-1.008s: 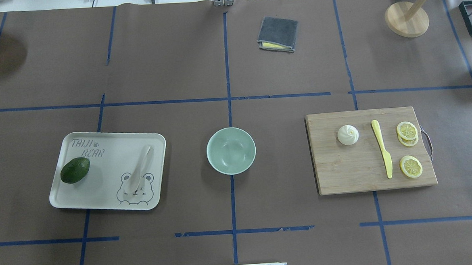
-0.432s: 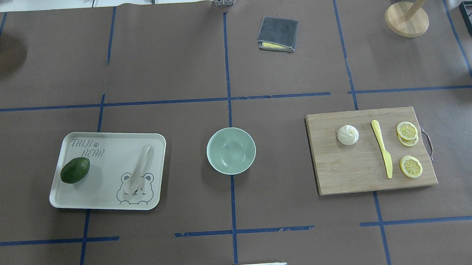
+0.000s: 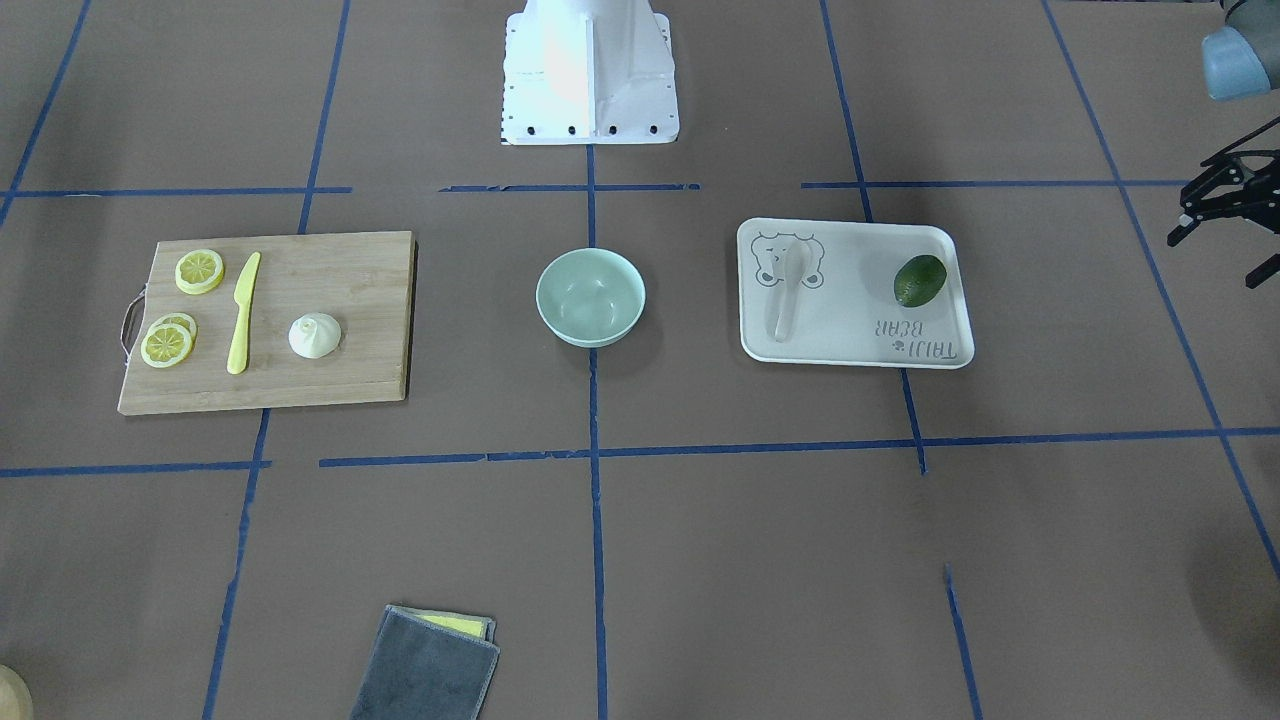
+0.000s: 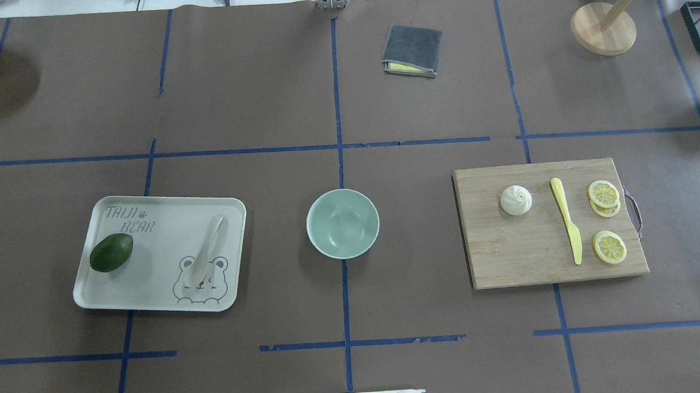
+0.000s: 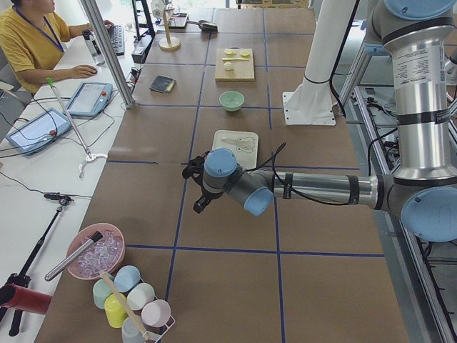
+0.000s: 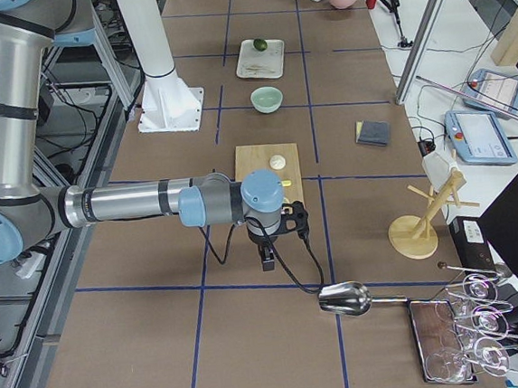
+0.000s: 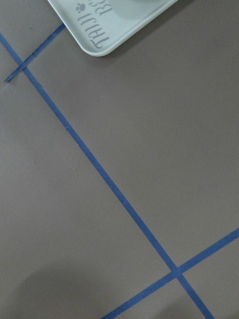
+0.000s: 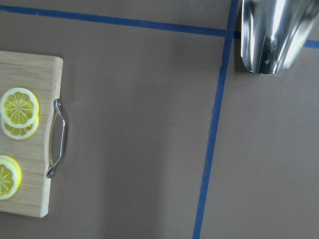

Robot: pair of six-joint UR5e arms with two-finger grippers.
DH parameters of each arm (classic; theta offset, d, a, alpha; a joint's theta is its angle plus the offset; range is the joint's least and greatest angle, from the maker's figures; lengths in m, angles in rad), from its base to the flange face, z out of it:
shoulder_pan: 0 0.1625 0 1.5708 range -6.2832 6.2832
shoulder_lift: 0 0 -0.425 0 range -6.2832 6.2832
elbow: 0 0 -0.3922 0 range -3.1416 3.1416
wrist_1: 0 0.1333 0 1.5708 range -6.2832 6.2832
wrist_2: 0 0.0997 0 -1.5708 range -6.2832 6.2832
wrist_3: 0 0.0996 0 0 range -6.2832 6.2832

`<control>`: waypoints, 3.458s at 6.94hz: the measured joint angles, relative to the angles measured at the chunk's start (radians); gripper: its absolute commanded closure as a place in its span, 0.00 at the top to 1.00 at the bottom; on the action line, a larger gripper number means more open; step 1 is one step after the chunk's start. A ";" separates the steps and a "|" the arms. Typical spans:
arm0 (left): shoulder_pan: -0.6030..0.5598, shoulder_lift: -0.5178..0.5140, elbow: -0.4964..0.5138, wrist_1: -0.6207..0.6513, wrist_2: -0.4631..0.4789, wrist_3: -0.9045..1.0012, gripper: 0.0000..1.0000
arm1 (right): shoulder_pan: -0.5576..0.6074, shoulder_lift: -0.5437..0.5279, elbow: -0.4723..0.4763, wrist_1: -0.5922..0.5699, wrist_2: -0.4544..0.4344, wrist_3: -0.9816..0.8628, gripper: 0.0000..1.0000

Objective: Put spoon and bun in bowl

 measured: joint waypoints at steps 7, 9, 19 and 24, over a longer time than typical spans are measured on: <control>0.580 -0.143 -0.101 -0.190 0.350 -0.857 0.98 | 0.000 0.003 -0.002 0.005 0.007 -0.009 1.00; 0.676 -0.190 -0.102 -0.122 0.480 -0.871 0.91 | 0.000 0.003 0.000 0.005 0.028 -0.014 1.00; 0.782 -0.450 -0.012 0.230 0.638 -0.738 0.27 | -0.003 -0.005 -0.017 0.002 0.047 -0.076 1.00; 0.782 -0.456 -0.017 0.264 0.632 -0.739 0.00 | -0.003 -0.002 -0.041 0.003 0.071 -0.072 1.00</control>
